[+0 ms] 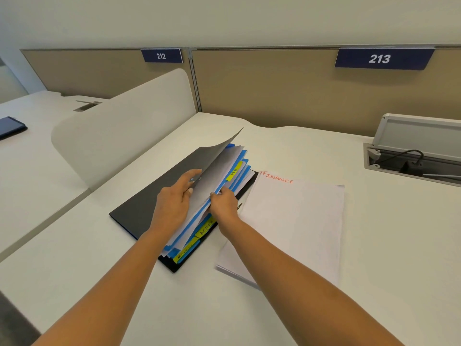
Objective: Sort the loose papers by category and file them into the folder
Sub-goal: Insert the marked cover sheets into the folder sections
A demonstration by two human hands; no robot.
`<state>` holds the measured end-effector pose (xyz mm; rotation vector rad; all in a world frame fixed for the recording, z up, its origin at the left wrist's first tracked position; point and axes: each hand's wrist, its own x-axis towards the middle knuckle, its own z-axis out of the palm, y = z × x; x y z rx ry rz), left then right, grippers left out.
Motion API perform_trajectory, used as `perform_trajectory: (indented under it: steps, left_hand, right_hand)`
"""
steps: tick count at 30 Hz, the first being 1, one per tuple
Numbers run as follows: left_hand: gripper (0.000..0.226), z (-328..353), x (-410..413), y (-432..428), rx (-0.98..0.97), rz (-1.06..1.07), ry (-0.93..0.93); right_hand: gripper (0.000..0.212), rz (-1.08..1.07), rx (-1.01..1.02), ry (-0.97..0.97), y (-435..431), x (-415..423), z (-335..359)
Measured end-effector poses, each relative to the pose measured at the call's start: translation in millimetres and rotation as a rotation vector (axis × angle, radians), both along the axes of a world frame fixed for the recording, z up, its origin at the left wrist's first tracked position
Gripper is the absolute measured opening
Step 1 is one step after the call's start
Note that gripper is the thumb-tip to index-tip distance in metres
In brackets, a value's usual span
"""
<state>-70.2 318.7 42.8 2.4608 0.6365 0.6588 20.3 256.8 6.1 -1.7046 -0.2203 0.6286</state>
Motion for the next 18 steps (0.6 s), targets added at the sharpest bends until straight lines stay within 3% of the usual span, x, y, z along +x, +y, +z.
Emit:
perform_trajectory:
  steps: [2, 8, 12, 15, 18]
  left_hand:
    - [0.038, 1.4, 0.0, -2.8, 0.051, -0.005, 0.041]
    - [0.035, -2.8, 6.7, -9.8, 0.192, -0.018, 0.171]
    - [0.042, -4.7, 6.4, -10.4, 0.24, -0.022, 0.227]
    - [0.04, -4.6, 5.5, -9.9, 0.253, -0.006, 0.254]
    - [0.038, -3.7, 3.8, -8.9, 0.268, 0.004, 0.286]
  right_hand:
    - [0.004, -0.024, 0.032, 0.014, -1.3, -0.5, -0.4]
    - [0.021, -0.021, 0.188, 0.161, -2.6, -2.7, 6.5]
    - [0.027, -0.074, 0.168, 0.142, 1.8, -2.9, 5.2]
    - [0.015, -0.097, 0.143, 0.13, 2.7, -3.5, 3.9]
    - [0.024, -0.095, 0.159, 0.193, 0.7, -2.0, 1.5]
